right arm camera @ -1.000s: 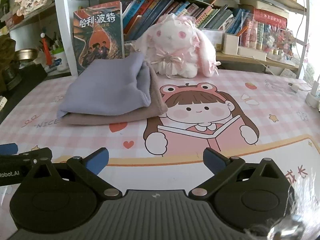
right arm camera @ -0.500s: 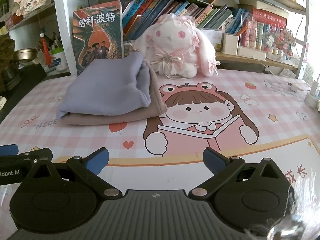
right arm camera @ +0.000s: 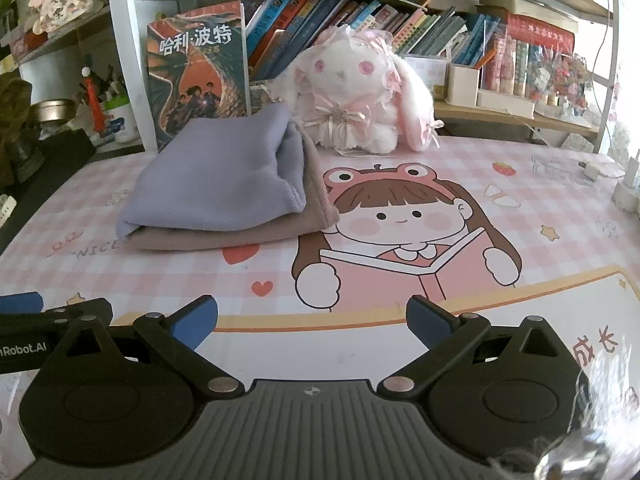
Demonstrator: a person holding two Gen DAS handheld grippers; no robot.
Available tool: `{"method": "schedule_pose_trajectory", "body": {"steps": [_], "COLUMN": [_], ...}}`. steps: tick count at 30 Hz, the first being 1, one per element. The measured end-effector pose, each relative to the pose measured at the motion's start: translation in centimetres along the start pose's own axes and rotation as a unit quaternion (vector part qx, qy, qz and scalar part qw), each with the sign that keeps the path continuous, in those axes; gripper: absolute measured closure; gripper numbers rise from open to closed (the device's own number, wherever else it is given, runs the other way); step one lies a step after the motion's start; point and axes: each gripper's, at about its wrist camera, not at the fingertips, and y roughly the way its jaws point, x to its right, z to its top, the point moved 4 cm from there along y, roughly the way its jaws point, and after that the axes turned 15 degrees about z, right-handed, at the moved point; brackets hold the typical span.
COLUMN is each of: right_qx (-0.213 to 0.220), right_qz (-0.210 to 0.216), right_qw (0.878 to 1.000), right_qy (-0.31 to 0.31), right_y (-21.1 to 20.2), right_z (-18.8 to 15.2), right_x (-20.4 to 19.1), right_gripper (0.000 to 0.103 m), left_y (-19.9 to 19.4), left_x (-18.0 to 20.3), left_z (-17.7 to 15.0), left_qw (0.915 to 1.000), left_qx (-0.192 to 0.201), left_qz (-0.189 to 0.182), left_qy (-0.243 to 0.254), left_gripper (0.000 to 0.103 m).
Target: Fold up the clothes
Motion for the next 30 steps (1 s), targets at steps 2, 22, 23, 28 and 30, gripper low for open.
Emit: {"method": "schedule_pose_trajectory", "body": {"steps": [2, 22, 23, 28, 30], "right_qx": [0.000, -0.010, -0.011, -0.012, -0.012], "right_qz": [-0.001, 0.008, 0.008, 0.010, 0.010], "right_qw": [1.000, 1.000, 1.000, 1.000, 1.000], "right_qy": [0.001, 0.004, 0.004, 0.001, 0.001], "right_y": [-0.03, 0.37, 0.37, 0.40, 0.42], "right_z": [0.00, -0.22, -0.23, -0.28, -0.28], "right_x": [0.00, -0.19, -0.22, -0.37, -0.41], "right_gripper": [0.001, 0.001, 0.001, 0.001, 0.001], "left_y": [-0.01, 0.08, 0.08, 0.12, 0.14], "left_x": [-0.01, 0.00, -0.03, -0.05, -0.05], "left_z": [-0.02, 0.03, 0.04, 0.06, 0.05], "left_qw": [1.0000, 1.0000, 1.0000, 1.0000, 1.0000], "left_qx": [0.001, -0.001, -0.001, -0.001, 0.000], "left_qz": [0.001, 0.003, 0.002, 0.003, 0.003], "left_qy": [0.000, -0.002, -0.003, -0.003, -0.002], "left_gripper": [0.007, 0.007, 0.007, 0.007, 0.007]}}
